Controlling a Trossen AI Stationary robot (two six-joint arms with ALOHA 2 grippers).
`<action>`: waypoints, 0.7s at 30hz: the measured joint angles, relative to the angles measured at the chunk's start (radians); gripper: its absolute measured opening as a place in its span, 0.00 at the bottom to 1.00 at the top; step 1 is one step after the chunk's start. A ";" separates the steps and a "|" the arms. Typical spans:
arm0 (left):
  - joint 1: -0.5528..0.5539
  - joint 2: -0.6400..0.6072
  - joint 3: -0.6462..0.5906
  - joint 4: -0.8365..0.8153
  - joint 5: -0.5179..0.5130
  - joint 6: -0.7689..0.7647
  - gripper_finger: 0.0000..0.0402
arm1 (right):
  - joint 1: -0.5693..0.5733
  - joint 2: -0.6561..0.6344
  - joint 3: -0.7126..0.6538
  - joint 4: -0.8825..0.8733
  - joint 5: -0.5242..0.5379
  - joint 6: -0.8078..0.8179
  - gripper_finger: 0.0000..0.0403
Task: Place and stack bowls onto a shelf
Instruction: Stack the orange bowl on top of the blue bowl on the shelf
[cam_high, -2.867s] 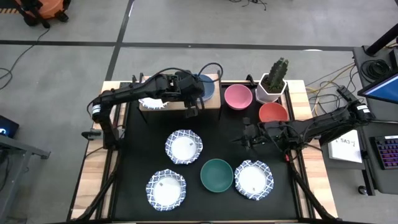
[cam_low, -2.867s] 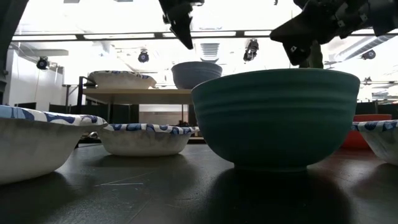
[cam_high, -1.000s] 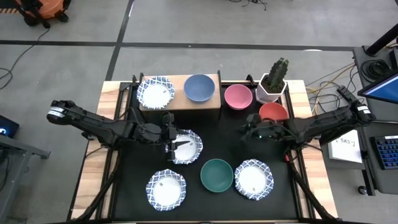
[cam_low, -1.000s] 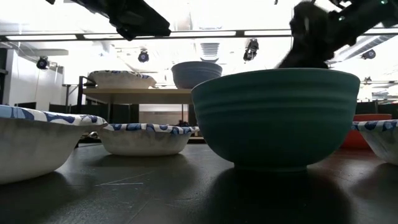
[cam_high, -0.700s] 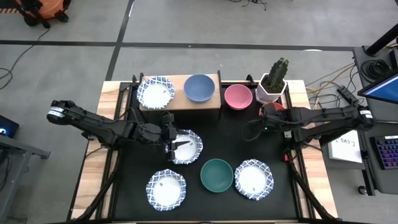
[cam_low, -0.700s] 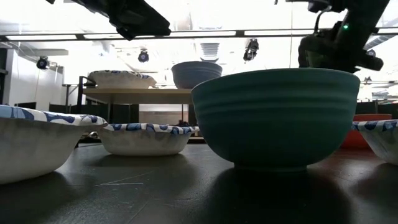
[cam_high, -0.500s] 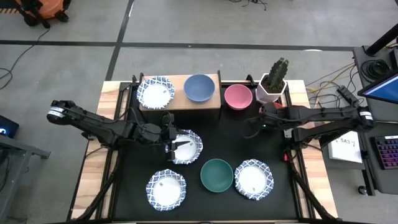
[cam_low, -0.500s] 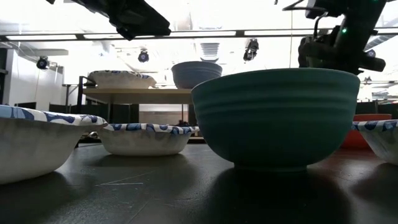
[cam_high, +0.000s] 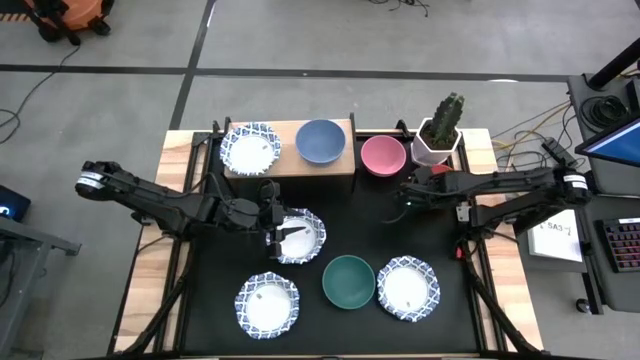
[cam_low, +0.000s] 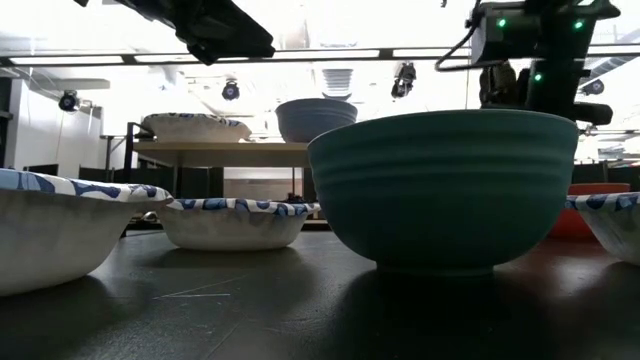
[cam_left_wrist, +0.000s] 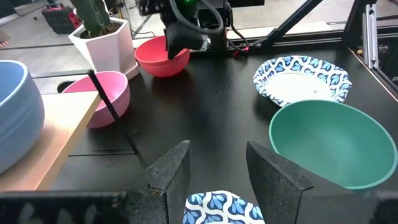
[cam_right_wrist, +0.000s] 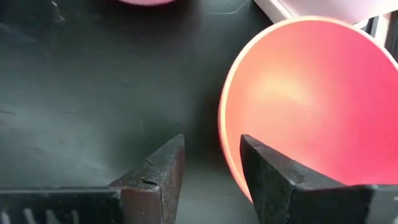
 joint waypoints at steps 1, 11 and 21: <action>0.000 0.000 0.000 0.000 0.000 0.000 0.35 | 0.000 0.016 0.000 0.000 0.004 0.001 0.36; 0.000 0.000 0.000 -0.002 0.000 0.000 0.35 | -0.033 0.188 0.000 0.004 0.026 -0.001 0.29; 0.000 0.000 -0.001 -0.003 0.000 -0.001 0.35 | -0.057 0.259 0.000 0.011 0.024 -0.030 0.08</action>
